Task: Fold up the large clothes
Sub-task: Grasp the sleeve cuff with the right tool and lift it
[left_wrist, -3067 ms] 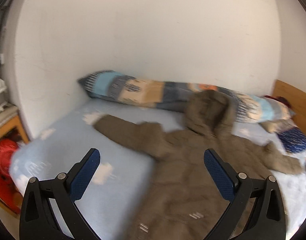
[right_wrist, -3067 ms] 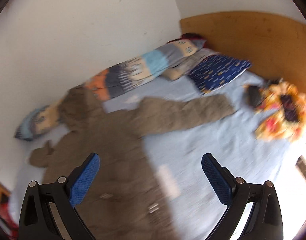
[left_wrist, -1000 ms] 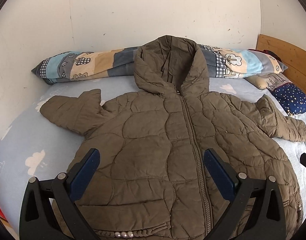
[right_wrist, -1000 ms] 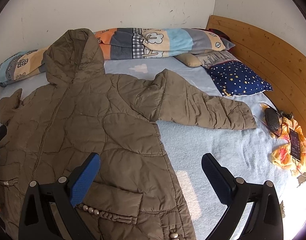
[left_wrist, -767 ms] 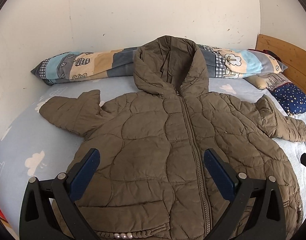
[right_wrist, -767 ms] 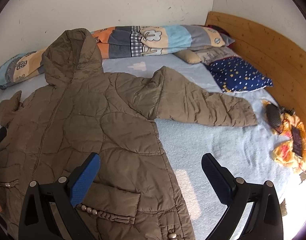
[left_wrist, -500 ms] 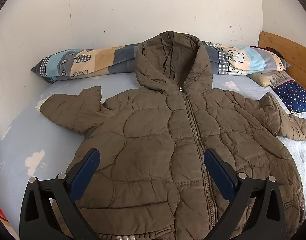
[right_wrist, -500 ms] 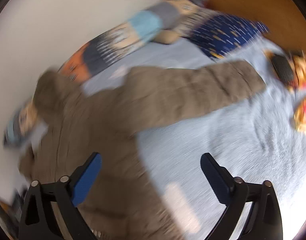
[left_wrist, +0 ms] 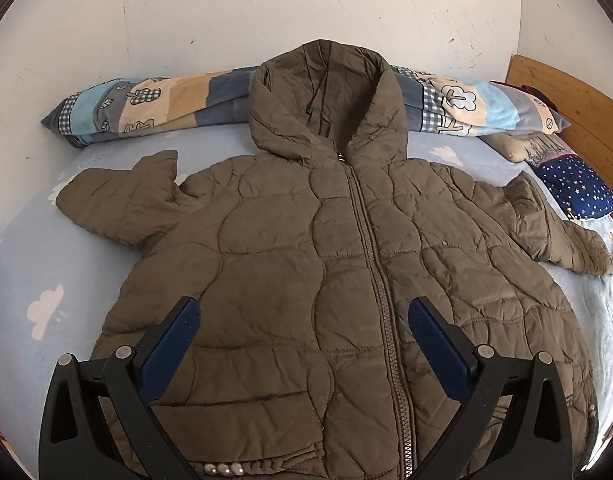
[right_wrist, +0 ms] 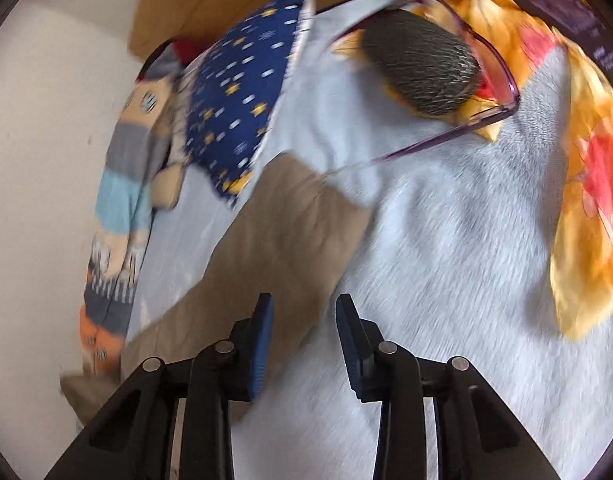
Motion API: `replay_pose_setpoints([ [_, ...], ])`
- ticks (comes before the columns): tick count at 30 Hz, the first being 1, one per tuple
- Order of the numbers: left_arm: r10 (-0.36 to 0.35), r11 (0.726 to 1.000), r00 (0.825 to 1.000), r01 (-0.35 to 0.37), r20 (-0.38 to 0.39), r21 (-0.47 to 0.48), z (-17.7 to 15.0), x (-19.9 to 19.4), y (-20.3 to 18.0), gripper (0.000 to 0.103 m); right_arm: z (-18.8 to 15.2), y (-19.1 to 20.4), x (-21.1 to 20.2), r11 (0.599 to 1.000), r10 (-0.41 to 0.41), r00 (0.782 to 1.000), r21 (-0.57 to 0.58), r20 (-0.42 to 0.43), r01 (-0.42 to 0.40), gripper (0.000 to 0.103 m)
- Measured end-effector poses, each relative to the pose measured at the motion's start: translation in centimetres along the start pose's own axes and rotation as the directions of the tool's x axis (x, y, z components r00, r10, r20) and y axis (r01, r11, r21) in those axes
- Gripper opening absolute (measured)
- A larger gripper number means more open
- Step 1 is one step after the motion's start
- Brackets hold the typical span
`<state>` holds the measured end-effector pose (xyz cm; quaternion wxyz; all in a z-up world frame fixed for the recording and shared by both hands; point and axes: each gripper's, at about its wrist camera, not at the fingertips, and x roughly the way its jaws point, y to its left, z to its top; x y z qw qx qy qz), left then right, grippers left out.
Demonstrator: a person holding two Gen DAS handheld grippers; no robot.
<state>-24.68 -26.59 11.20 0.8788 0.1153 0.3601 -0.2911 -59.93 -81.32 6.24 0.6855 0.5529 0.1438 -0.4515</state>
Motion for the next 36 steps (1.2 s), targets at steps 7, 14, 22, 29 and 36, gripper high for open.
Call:
replay_pose_setpoints([
  [7,-0.003,1.000,0.999,0.003,-0.033,0.007,-0.4,1.0,-0.4,0.103,2.1,-1.7,3.3,0.999,0.038,0.999,0.034,-0.018,-0.038,0.035],
  [14,-0.002,1.000,0.999,0.003,-0.033,0.027,-0.7,1.0,-0.8,0.103,2.1,-0.5,4.4,0.997,0.057,0.998,-0.049,-0.011,-0.058,0.011],
  [22,-0.005,1.000,1.000,0.006,-0.021,0.029,-0.8,0.6,-0.8,0.103,2.8,4.6,-3.4,0.988,0.063,0.977,-0.148,0.204,-0.033,0.010],
  [29,-0.012,1.000,1.000,0.012,-0.008,0.023,-0.6,0.0,-0.8,0.103,1.9,10.0,-8.7,0.964,0.135,0.941,-0.261,0.311,-0.052,0.010],
  [36,-0.011,1.000,1.000,0.011,0.003,0.020,-0.4,-0.5,-0.4,0.103,-1.8,17.6,-13.1,0.896,0.295,0.907,-0.417,0.301,-0.153,0.011],
])
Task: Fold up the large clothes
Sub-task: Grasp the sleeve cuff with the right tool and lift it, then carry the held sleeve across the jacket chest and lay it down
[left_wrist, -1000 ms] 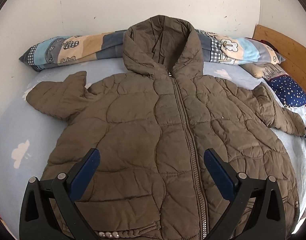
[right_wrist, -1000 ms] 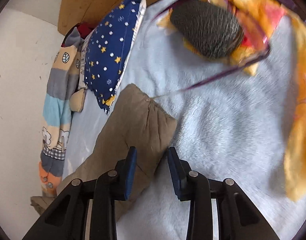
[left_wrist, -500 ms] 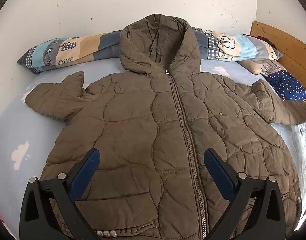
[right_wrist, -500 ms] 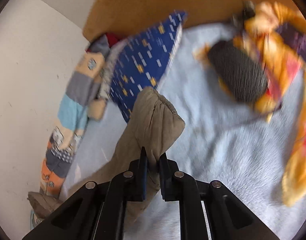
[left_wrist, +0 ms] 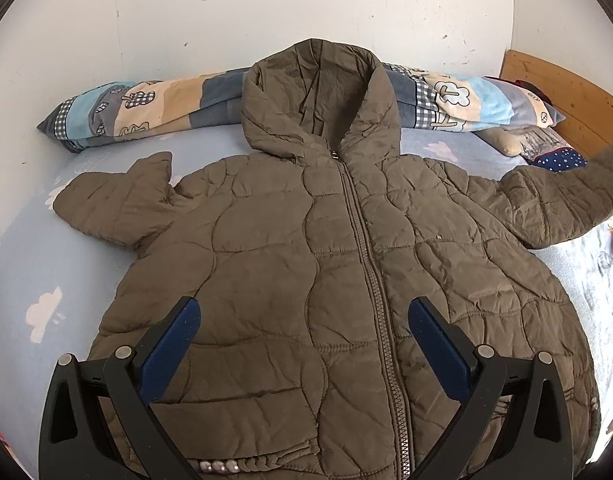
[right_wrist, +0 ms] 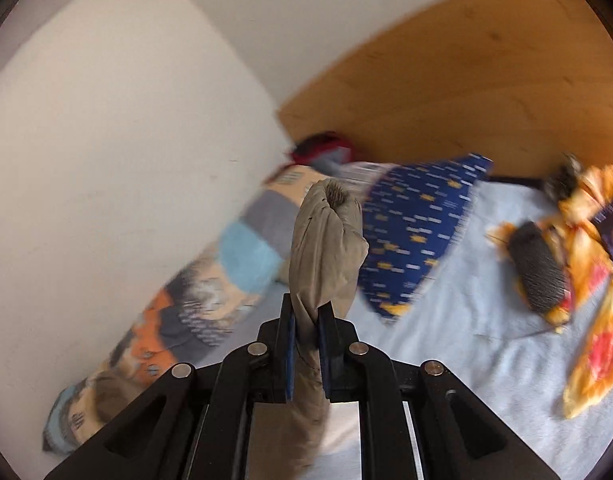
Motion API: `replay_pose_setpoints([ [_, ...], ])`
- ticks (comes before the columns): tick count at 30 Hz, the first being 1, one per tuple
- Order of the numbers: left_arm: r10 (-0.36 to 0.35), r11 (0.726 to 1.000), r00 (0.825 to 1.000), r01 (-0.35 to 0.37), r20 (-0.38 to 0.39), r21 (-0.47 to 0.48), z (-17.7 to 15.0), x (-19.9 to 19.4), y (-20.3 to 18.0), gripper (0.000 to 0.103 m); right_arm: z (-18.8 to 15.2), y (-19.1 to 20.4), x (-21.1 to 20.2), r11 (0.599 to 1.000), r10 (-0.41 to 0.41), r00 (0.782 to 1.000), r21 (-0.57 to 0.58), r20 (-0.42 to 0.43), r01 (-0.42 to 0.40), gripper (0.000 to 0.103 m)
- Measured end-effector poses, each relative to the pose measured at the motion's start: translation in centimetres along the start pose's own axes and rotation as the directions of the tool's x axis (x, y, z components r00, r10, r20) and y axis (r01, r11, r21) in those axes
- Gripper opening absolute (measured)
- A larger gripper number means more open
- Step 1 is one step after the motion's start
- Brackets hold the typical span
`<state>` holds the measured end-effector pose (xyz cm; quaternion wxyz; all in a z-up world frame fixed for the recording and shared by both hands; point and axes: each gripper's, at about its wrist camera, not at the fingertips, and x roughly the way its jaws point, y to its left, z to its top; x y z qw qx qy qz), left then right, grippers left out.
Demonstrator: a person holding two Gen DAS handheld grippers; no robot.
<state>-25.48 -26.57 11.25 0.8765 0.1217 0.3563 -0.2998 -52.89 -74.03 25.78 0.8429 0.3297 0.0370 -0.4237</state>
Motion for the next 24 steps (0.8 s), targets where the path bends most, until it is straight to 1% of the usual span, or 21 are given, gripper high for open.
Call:
replay_pose_setpoints([
  [2,0.001,1.000,1.000,-0.001,0.002,-0.005,0.1,-0.1,0.1,0.103,0.1,2.9,-1.2,0.998,0.055,0.998,-0.035,0.009,-0.055,0.011],
  [4,-0.003,1.000,1.000,0.003,0.003,-0.011,0.2,-0.3,0.3,0.103,-0.1,5.9,-2.3,0.990,0.122,0.992,-0.068,0.002,-0.122,0.011],
  [5,-0.002,1.000,1.000,0.002,0.005,-0.012,0.2,-0.4,0.4,0.103,-0.3,7.0,-2.8,0.986,0.143,0.990,-0.080,0.000,-0.143,0.011],
  [6,-0.001,1.000,1.000,0.001,0.007,-0.013,0.2,-0.4,0.4,0.103,-0.7,8.4,-3.4,0.979,0.180,0.984,-0.094,-0.007,-0.180,0.011],
  [9,0.000,1.000,1.000,0.001,0.015,-0.021,0.3,-0.7,0.9,0.103,-2.2,12.3,-4.5,0.957,0.255,0.966,-0.134,-0.044,-0.259,0.011],
  [12,0.006,1.000,1.000,-0.006,0.021,-0.030,0.3,-1.2,1.5,0.103,-4.5,16.6,-5.2,0.921,0.332,0.938,-0.183,-0.099,-0.345,0.011],
  [13,0.010,0.999,1.000,-0.009,0.023,-0.036,0.4,-1.3,1.8,0.103,-5.1,17.5,-5.4,0.913,0.341,0.933,-0.199,-0.110,-0.357,0.011],
  [14,0.012,0.999,1.000,-0.011,0.024,-0.041,0.4,-1.4,2.1,0.103,-6.3,19.1,-5.4,0.897,0.364,0.922,-0.215,-0.134,-0.386,0.011],
  [16,0.019,0.998,0.999,-0.017,0.027,-0.058,0.4,-1.7,2.9,0.103,-8.2,21.0,-5.3,0.876,0.393,0.902,-0.228,-0.177,-0.426,0.011],
  [17,0.022,0.998,0.999,-0.020,0.028,-0.065,0.5,-1.8,3.3,0.103,-9.7,22.7,-5.3,0.858,0.400,0.893,-0.260,-0.205,-0.443,0.011],
  [18,0.026,0.997,0.999,-0.024,0.029,-0.075,0.4,-2.0,3.7,0.103,-10.6,23.3,-5.0,0.848,0.403,0.888,-0.274,-0.221,-0.453,0.011],
  [19,0.029,0.996,0.999,-0.026,0.029,-0.082,0.4,-2.0,3.9,0.103,-12.0,24.3,-4.8,0.834,0.411,0.877,-0.286,-0.248,-0.471,0.011],
  [20,0.036,0.995,0.999,-0.033,0.032,-0.094,0.5,-2.2,4.4,0.103,-13.8,25.7,-4.4,0.815,0.418,0.860,-0.297,-0.291,-0.497,0.011],
  [22,0.054,0.992,0.998,-0.050,0.035,-0.112,0.6,-2.3,5.1,0.103,-16.1,27.0,-3.8,0.796,0.416,0.844,-0.312,-0.339,-0.518,0.011],
  [23,0.060,0.991,0.998,-0.056,0.035,-0.121,0.6,-2.3,5.4,0.103,-18.2,28.1,-3.3,0.778,0.410,0.830,-0.330,-0.379,-0.535,0.011],
  [24,0.069,0.989,0.997,-0.064,0.035,-0.131,0.6,-2.4,5.8,0.103,-19.3,28.4,-2.9,0.770,0.403,0.823,-0.337,-0.401,-0.541,0.011],
])
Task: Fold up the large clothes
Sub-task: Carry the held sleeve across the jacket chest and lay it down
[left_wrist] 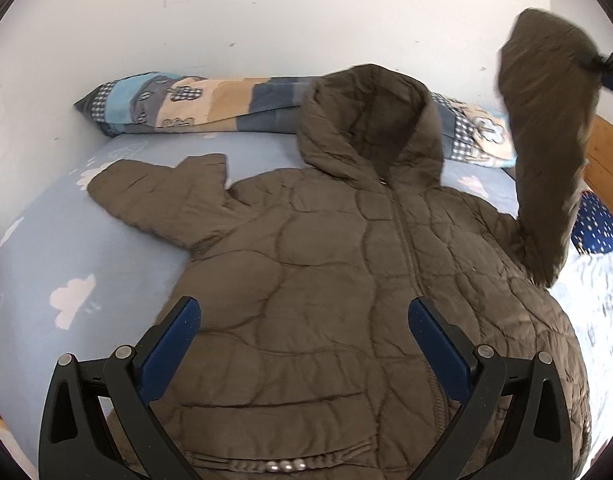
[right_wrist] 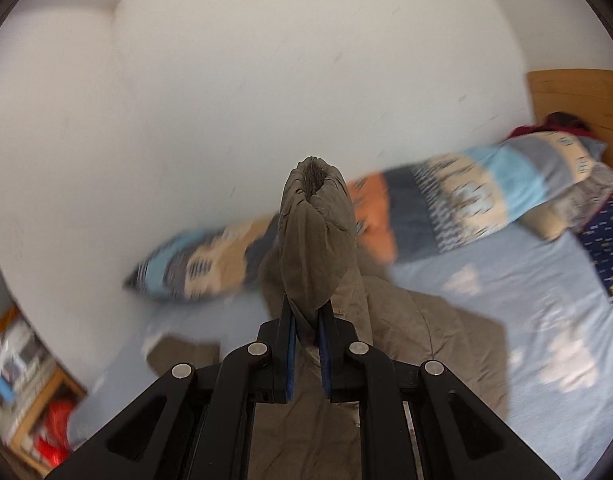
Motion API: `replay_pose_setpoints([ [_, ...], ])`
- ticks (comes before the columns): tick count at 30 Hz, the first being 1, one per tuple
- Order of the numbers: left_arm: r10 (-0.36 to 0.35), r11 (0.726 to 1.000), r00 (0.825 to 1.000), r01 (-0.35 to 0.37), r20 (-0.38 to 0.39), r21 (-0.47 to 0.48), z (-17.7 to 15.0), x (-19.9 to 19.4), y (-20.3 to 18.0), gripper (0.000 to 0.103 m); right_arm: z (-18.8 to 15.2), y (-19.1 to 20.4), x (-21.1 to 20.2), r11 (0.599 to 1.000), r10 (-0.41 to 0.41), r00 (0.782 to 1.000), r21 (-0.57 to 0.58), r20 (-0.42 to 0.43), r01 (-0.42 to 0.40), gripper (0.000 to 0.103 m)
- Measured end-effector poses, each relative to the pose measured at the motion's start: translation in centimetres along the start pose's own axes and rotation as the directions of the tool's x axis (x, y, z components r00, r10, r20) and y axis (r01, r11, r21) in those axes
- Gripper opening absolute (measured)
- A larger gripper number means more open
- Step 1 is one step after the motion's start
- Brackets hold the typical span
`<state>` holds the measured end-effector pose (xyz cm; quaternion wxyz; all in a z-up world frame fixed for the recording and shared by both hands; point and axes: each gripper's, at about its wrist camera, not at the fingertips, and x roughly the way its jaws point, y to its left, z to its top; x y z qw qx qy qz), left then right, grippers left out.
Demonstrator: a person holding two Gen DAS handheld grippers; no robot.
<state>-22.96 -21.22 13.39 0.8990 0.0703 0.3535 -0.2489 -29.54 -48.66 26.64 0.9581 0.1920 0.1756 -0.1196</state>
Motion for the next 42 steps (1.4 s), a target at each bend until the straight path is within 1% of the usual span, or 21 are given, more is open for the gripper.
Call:
replay_pose_setpoints([
  [4,0.039,0.998,0.999,-0.040,-0.007,-0.039,0.1,0.1,1.2,0.103,-4.7,2.3,5.1,0.999,0.007,0.990,-0.052,-0.141,-0.015,0.011],
  [8,0.072,0.995,0.997,-0.072,-0.015,-0.062,0.2,0.2,2.0,0.103,-9.7,2.9,9.8,0.997,-0.011,0.961,-0.072,-0.276,-0.009,0.010],
  [10,0.083,0.994,0.996,-0.084,-0.016,-0.073,0.2,0.2,2.2,0.103,-11.8,3.4,11.6,0.994,-0.044,0.948,-0.110,-0.314,0.010,0.010],
  [13,0.086,0.993,0.996,-0.088,-0.027,-0.082,0.3,0.5,2.4,0.103,-13.9,3.4,13.1,0.993,-0.052,0.936,-0.115,-0.347,0.012,0.010],
  [18,0.086,0.993,0.996,-0.088,-0.035,-0.081,0.5,1.1,2.2,0.103,-15.3,1.5,15.0,0.996,-0.080,0.915,-0.072,-0.396,0.056,0.013],
  [19,0.087,0.993,0.996,-0.090,-0.036,-0.079,0.5,1.2,2.2,0.103,-15.5,0.9,15.1,0.997,-0.081,0.911,-0.052,-0.405,0.065,0.017],
  [20,0.090,0.993,0.995,-0.092,-0.036,-0.078,0.6,1.4,2.1,0.103,-15.3,0.3,15.0,0.998,-0.070,0.907,-0.024,-0.415,0.066,0.028],
  [22,0.083,0.993,0.996,-0.086,-0.038,-0.079,0.8,1.6,2.0,0.103,-15.1,-0.6,14.8,0.999,0.018,0.894,0.053,-0.449,0.007,0.043],
  [24,0.090,0.992,0.995,-0.093,-0.030,-0.080,1.1,1.7,2.0,0.103,-14.2,-0.5,13.7,0.995,0.087,0.885,0.078,-0.458,-0.058,0.043],
  [27,0.103,0.991,0.995,-0.104,-0.012,-0.088,1.5,1.6,2.0,0.103,-12.2,0.2,11.2,0.990,0.142,0.895,0.048,-0.422,-0.135,0.043],
  [28,0.106,0.990,0.994,-0.106,-0.004,-0.088,1.7,1.6,2.0,0.103,-11.1,0.1,9.7,0.990,0.142,0.915,0.035,-0.378,-0.139,0.043],
  [30,0.111,0.991,0.994,-0.110,0.022,-0.074,2.0,1.5,1.6,0.103,-9.3,-1.1,7.8,0.994,0.114,0.942,0.030,-0.315,-0.110,0.044],
  [32,0.106,0.994,0.992,-0.103,0.062,-0.048,2.7,1.5,0.6,0.103,-7.6,-4.1,5.9,0.998,0.010,0.967,0.064,-0.255,0.007,0.045],
  [33,0.085,0.996,0.994,-0.083,0.071,-0.034,3.0,1.8,0.1,0.103,-7.2,-5.8,5.4,0.994,-0.046,0.970,0.084,-0.241,0.068,0.045],
  [34,0.074,0.997,0.995,-0.072,0.074,-0.024,3.1,1.9,-0.4,0.103,-7.0,-7.5,5.1,0.986,-0.112,0.963,0.094,-0.244,0.138,0.045],
  [36,0.039,0.999,0.997,-0.040,0.070,0.011,3.3,3.1,-1.6,0.103,-7.3,-10.5,5.1,0.957,-0.244,0.926,0.085,-0.287,0.278,0.039],
  [37,0.023,0.999,0.999,-0.024,0.044,0.031,3.3,4.2,-2.3,0.103,-7.6,-11.5,5.3,0.948,-0.271,0.913,0.079,-0.306,0.307,0.027],
  [38,0.014,0.999,1.000,-0.015,0.018,0.045,3.3,5.2,-2.8,0.103,-8.3,-12.8,5.6,0.937,-0.297,0.895,0.077,-0.332,0.340,0.020],
  [39,0.016,0.998,1.000,-0.016,-0.002,0.055,3.2,6.1,-3.1,0.103,-9.1,-14.1,6.0,0.924,-0.320,0.874,0.082,-0.366,0.373,0.020],
  [40,0.027,0.998,0.999,-0.025,-0.034,0.063,3.0,7.6,-3.4,0.103,-9.8,-15.1,6.4,0.918,-0.321,0.861,0.096,-0.394,0.386,0.017],
  [42,0.020,0.997,0.995,-0.014,-0.094,0.070,2.8,9.5,-3.6,0.103,-10.5,-16.4,7.1,0.919,-0.300,0.855,0.113,-0.423,0.378,0.015],
])
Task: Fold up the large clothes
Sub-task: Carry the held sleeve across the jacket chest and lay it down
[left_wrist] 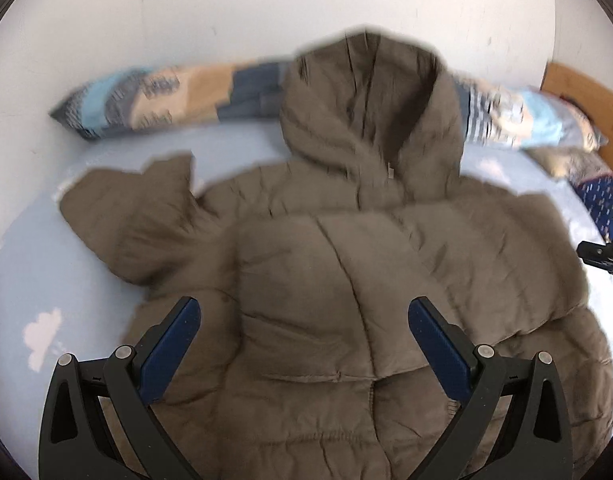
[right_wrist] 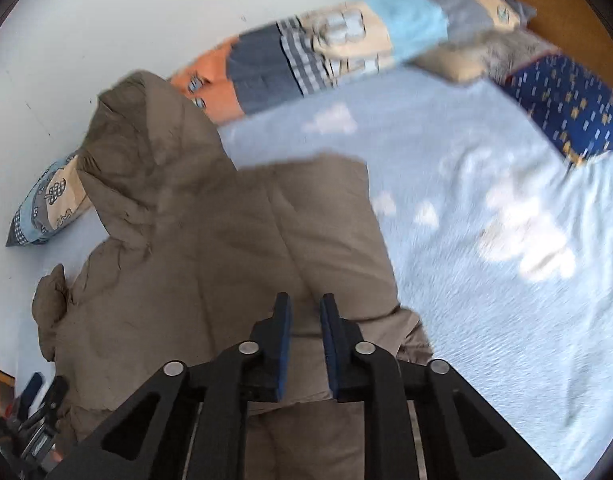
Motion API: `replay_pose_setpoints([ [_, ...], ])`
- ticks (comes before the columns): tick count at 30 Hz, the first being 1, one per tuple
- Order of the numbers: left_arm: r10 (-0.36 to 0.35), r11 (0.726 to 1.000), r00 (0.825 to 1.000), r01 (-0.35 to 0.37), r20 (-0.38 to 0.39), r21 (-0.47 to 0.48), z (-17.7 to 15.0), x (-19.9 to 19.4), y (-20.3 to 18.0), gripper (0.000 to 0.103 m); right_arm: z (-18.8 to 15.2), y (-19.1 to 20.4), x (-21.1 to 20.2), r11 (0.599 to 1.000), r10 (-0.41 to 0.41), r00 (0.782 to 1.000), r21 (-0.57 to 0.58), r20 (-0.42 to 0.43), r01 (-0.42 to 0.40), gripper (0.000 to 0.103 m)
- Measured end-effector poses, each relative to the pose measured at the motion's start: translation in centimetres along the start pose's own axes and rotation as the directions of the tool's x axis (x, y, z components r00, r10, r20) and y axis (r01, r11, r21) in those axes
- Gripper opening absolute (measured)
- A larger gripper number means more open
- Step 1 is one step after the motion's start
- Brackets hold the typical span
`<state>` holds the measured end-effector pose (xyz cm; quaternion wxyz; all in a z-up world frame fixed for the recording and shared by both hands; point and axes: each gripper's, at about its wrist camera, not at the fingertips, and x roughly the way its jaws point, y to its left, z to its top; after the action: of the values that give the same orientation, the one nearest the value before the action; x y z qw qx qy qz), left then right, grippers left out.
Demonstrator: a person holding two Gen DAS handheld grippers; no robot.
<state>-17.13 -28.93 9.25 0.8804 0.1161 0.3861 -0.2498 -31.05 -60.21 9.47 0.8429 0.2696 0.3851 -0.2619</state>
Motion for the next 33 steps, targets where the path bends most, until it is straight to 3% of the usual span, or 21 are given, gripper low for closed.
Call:
replay_pose_setpoints([
  [3,0.025,1.000,0.997,-0.024,-0.079,0.006,-0.2,3.2,0.0,0.103,-0.5,-0.5,2.8,0.996,-0.079,0.992,-0.035,-0.100,0.076,0.011],
  [6,-0.020,1.000,0.989,0.017,-0.146,-0.020,-0.3,5.1,0.5,0.103,-0.9,-2.2,4.8,0.995,-0.100,0.984,0.011,-0.148,0.103,0.008],
  [10,-0.017,1.000,0.990,0.018,-0.137,0.008,-0.3,4.8,0.0,0.103,-0.5,-1.9,4.5,0.992,-0.126,0.980,0.008,-0.153,0.128,0.008],
  [13,-0.023,1.000,0.993,0.022,-0.118,-0.012,0.2,3.7,0.1,0.103,0.1,-0.4,2.3,0.987,-0.160,0.981,-0.012,-0.112,0.159,0.008],
  [17,-0.032,0.999,0.999,0.031,-0.032,-0.021,1.4,1.1,0.0,0.103,1.0,2.4,-0.6,0.993,-0.097,0.995,-0.065,-0.013,0.096,0.008],
  [20,-0.019,1.000,1.000,0.019,-0.010,-0.005,1.6,0.6,-0.1,0.103,0.4,5.3,-1.0,0.989,-0.048,0.999,-0.144,-0.009,0.046,0.008],
  [24,-0.019,1.000,0.996,0.018,-0.087,-0.009,0.9,2.2,0.0,0.103,-1.5,7.4,1.8,0.974,-0.078,0.993,-0.217,-0.084,0.058,0.009],
  [27,-0.010,1.000,0.978,0.014,-0.207,0.019,-0.2,4.3,-0.3,0.103,-2.6,7.0,4.0,0.970,-0.109,0.984,-0.232,-0.143,0.074,0.009],
  [31,-0.037,0.999,0.974,0.036,-0.225,-0.010,-0.3,4.4,0.1,0.103,-2.4,7.0,3.5,0.967,-0.114,0.983,-0.241,-0.142,0.077,0.009],
  [33,-0.038,0.999,0.982,0.035,-0.187,-0.015,0.1,3.3,0.2,0.103,-2.0,7.2,2.1,0.972,-0.089,0.988,-0.227,-0.123,0.059,0.009],
])
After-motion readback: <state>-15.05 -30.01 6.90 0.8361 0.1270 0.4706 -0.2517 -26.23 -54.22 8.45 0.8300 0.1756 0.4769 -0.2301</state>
